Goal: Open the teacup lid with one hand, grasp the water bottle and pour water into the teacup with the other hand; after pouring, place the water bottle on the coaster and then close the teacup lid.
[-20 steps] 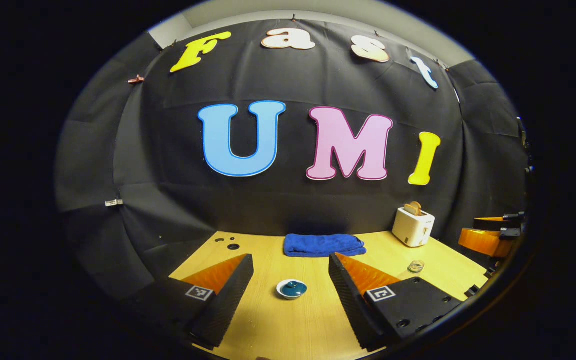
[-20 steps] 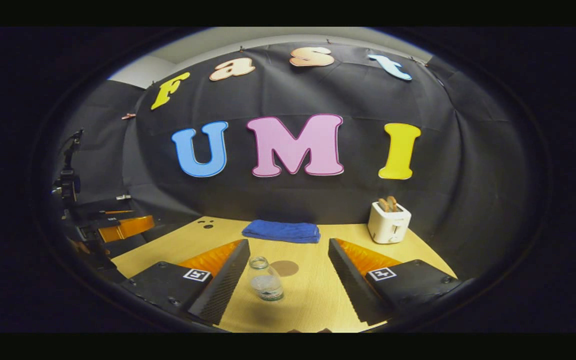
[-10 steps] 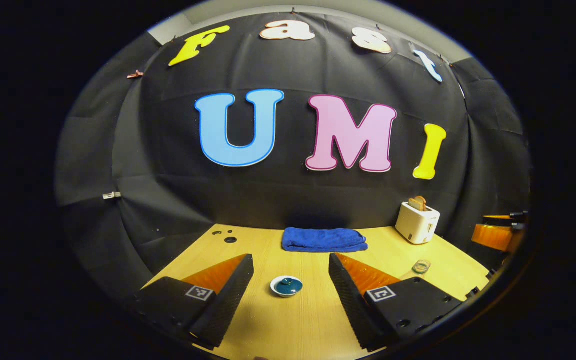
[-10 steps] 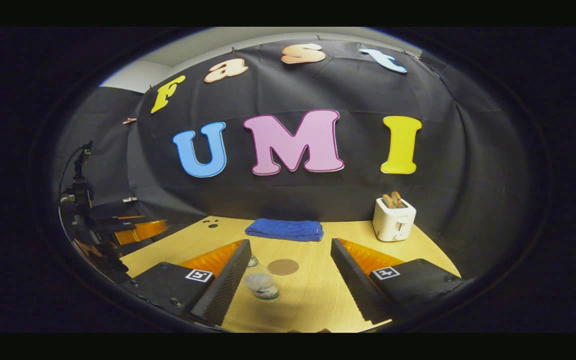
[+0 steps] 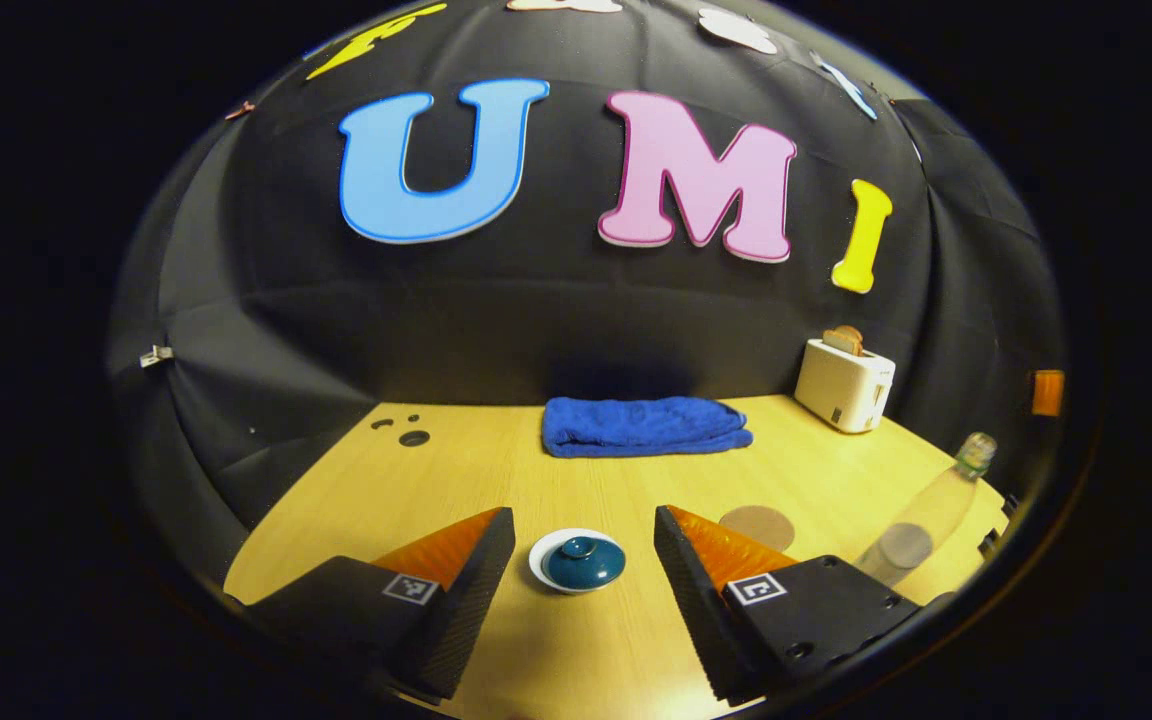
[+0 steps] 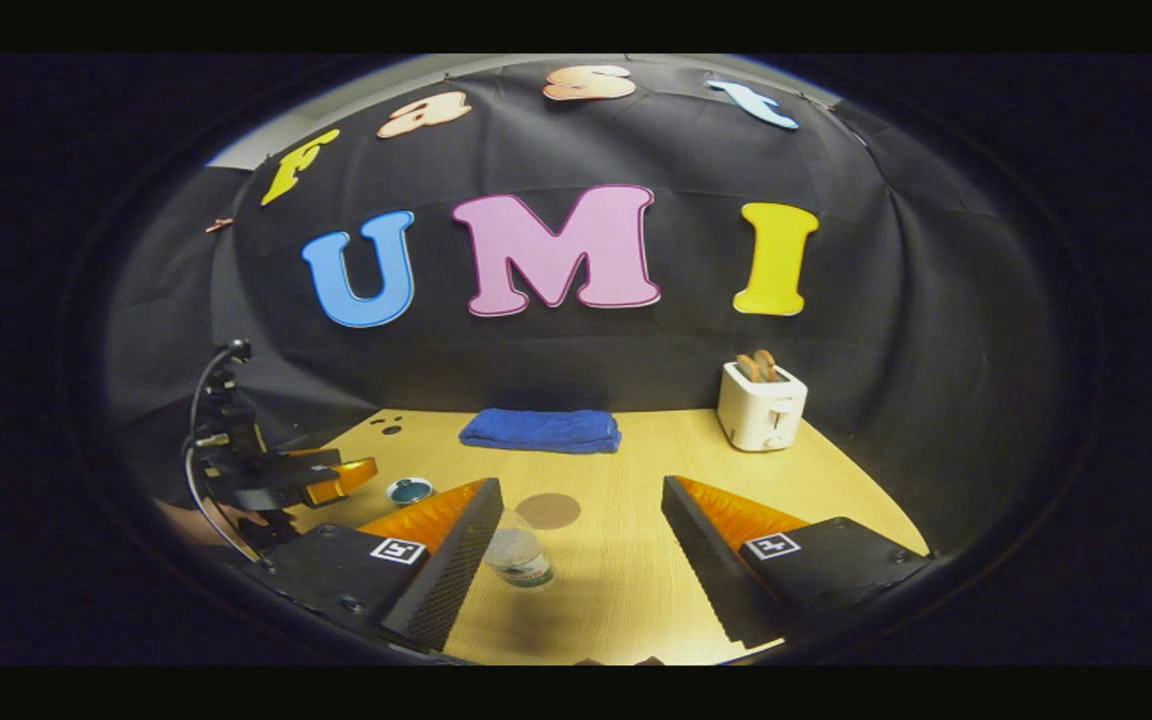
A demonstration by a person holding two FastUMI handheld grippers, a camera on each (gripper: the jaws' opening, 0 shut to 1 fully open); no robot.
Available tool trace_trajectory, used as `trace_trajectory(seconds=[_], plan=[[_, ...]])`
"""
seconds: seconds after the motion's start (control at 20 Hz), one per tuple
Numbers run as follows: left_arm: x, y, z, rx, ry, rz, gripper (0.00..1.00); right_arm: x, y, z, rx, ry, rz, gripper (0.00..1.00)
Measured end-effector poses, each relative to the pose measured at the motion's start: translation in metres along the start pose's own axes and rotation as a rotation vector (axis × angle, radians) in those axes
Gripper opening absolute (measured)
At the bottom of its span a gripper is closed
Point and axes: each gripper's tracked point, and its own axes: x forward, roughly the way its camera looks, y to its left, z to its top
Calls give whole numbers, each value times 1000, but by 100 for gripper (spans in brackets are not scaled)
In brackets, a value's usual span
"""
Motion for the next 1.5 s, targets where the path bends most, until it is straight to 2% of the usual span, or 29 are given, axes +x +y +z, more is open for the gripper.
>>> trace_trajectory(seconds=[0.15, 0.2, 0.4, 0.55, 0.65, 0.8, 0.9, 0.95, 1.0, 1.05, 1.15, 1.2, 1.25, 1.35, 1.4, 1.45, 1.5], plan=[[31, 6, -21, -14, 15, -37, 87, 0, 3, -23, -6, 56, -35, 99], [40, 7, -26, -9, 17, -48, 81, 1, 4, -30, -7, 74, -44, 99], [64, 7, -43, -13, 37, -90, 75, 3, 15, -51, -11, 119, -58, 99], [71, 6, -53, -12, 51, -110, 69, 6, 25, -57, -19, 131, -50, 99], [72, 4, -57, -6, 58, -123, 59, 9, 32, -60, -31, 135, -41, 99], [75, 4, -56, 23, 55, -134, 51, 12, 39, -64, -36, 139, -32, 99], [77, 4, -55, 39, 54, -137, 51, 13, 40, -67, -33, 149, -29, 99], [77, 2, -56, 47, 54, -141, 42, 14, 41, -68, -33, 152, -28, 99], [77, 1, -55, 56, 54, -144, 41, 15, 42, -70, -34, 154, -27, 99], [78, 1, -56, 68, 58, -143, 34, 16, 43, -71, -36, 155, -26, 99], [77, 0, -55, 89, 59, -147, 34, 17, 44, -73, -37, 156, -23, 99], [77, 0, -55, 94, 59, -149, 29, 17, 46, -74, -36, 156, -20, 99], [77, 0, -54, 97, 55, -149, 31, 18, 47, -75, -37, 155, -18, 99], [75, 3, -46, 109, 32, -147, 30, 20, 50, -79, -41, 154, -11, 99], [72, 3, -40, 115, 22, -149, 25, 21, 51, -81, -42, 153, -8, 99], [68, 1, -34, 116, 14, -155, 29, 23, 53, -83, -40, 153, -4, 99], [64, 1, -28, 115, 5, -158, 29, 25, 54, -86, -39, 153, -3, 99]])
